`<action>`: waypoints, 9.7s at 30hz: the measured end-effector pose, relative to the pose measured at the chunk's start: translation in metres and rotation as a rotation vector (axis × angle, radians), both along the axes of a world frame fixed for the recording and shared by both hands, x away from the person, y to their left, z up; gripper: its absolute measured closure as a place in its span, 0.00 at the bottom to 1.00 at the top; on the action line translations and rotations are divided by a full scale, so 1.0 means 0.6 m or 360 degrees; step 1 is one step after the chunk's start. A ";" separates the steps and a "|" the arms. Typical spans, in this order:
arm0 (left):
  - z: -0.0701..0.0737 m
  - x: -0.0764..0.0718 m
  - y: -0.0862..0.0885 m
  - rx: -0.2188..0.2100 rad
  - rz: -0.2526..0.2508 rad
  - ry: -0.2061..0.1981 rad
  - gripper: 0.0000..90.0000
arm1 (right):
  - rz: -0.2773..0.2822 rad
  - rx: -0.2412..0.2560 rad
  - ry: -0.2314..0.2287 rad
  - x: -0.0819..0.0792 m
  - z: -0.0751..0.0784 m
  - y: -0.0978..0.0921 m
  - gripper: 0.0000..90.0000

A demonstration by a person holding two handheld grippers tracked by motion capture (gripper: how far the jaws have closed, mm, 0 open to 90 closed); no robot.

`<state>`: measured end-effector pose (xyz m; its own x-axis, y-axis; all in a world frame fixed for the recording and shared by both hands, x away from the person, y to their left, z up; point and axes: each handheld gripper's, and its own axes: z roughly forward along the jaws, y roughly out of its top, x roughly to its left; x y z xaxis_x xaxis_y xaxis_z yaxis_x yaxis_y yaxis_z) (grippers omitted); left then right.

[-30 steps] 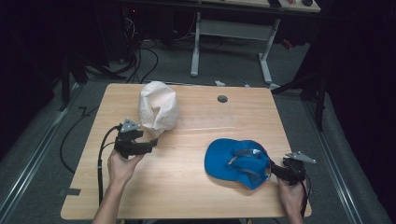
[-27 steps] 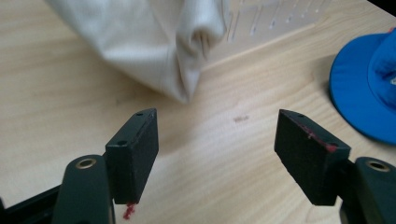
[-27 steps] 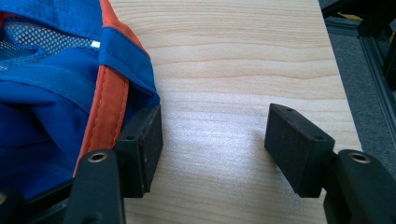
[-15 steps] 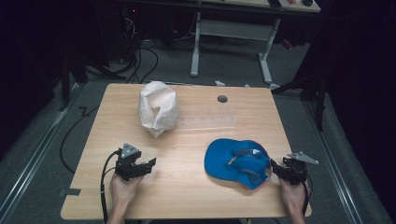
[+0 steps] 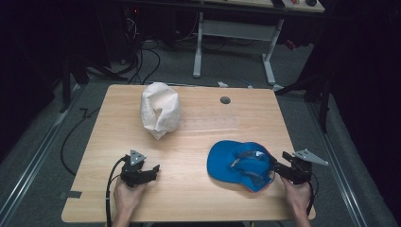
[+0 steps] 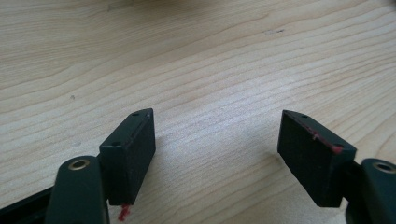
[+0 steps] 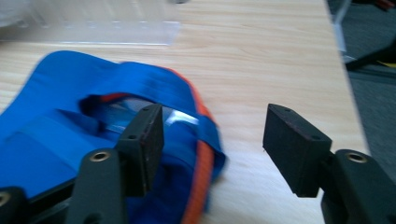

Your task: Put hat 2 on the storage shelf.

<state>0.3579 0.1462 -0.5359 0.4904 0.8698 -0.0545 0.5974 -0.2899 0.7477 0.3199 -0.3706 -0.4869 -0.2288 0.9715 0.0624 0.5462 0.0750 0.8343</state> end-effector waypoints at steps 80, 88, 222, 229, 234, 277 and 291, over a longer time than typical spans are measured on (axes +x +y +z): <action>0.000 -0.004 -0.007 0.0042 -0.0020 -0.0010 0.30 | 0.0530 0.0208 0.0671 0.165 -0.015 0.092 0.96; 0.002 -0.019 -0.032 0.0079 -0.0100 -0.0072 0.29 | 0.0532 0.0299 0.0655 0.159 -0.005 0.097 0.96; 0.108 -0.018 -0.192 0.0384 -0.0669 -0.0544 0.83 | 0.1034 0.0578 0.0698 0.177 0.054 0.178 0.95; 0.125 -0.026 -0.194 0.0345 -0.0785 -0.0553 0.90 | 0.0972 0.0569 0.0602 0.183 0.055 0.172 0.83; 0.138 -0.035 -0.203 0.0334 -0.0893 -0.0548 0.95 | 0.0866 0.0631 0.0497 0.187 0.058 0.164 0.62; 0.253 0.118 -0.124 -0.0458 -0.0453 -0.0432 0.96 | 0.0293 -0.0194 0.0236 0.090 -0.072 0.131 0.41; 0.229 0.173 -0.152 -0.0535 -0.0350 -0.0409 0.96 | 0.0275 -0.0213 0.0233 0.088 -0.073 0.134 0.38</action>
<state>0.4620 0.0551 -0.3983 0.6954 0.6986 -0.1682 0.3326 -0.1054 0.9372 0.3729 -0.2904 -0.5308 -0.3900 0.9206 -0.0191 0.6300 0.2819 0.7236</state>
